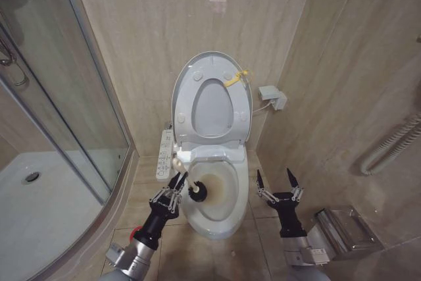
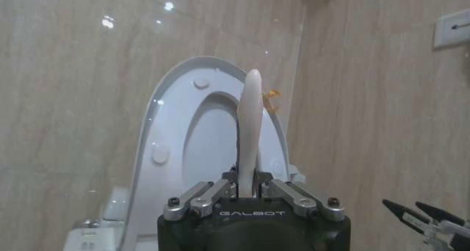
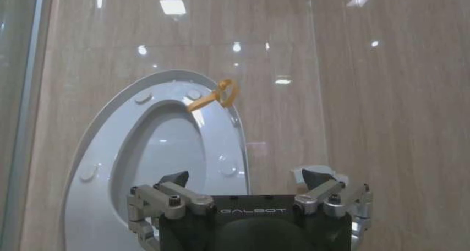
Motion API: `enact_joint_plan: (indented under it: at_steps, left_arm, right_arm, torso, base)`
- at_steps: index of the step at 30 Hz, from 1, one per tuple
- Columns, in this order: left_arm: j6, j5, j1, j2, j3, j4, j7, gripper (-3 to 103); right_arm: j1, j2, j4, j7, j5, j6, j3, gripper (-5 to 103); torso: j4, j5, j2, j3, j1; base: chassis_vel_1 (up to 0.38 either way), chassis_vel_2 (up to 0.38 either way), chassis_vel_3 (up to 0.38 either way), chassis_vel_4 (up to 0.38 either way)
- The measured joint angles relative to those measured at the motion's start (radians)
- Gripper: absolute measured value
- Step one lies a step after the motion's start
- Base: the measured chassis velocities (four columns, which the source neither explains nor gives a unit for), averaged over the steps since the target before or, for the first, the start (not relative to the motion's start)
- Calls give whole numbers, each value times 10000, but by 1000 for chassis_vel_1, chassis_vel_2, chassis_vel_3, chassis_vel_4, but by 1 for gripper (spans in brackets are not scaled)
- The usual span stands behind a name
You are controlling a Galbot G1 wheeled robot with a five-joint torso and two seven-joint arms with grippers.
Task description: Open the toilet lid, clean the toilet bowl with a toilet brush, close the toilet lid, and flush.
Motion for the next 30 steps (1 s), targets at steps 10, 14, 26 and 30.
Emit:
enact_joint_plan:
  at_steps: [10, 14, 26, 30]
  left_arm:
    - [316, 444, 2115, -161, -1515, -1688, -716, 14]
    - [650, 507, 2455, 85, -1999, -1974, -1230, 14]
    - [1180, 291, 2096, -228, -2064, 35, -2115, 14]
    - [1079, 318, 1864, -285, -2040, 829, -2064, 14]
  right_arm:
    - [128, -140, -106, 140, 24, -17, -298, 100]
    - [180, -34, -121, 180, 25, -29, -299, 100]
    - [317, 128, -164, 399, -82, -172, -460, 100]
    - [441, 83, -199, 493, -71, -228, -435, 100]
  torso:
    - [4, 2, -1, 0, 0]
    - [-2, 1, -2, 0, 1]
    - [-1, 0, -2, 1, 2]
    - [0, -1, -2, 1, 2]
  base:
    - [0, 0, 0, 0]
    - [0, 0, 0, 0]
    - [0, 0, 0, 0]
    - [0, 0, 0, 0]
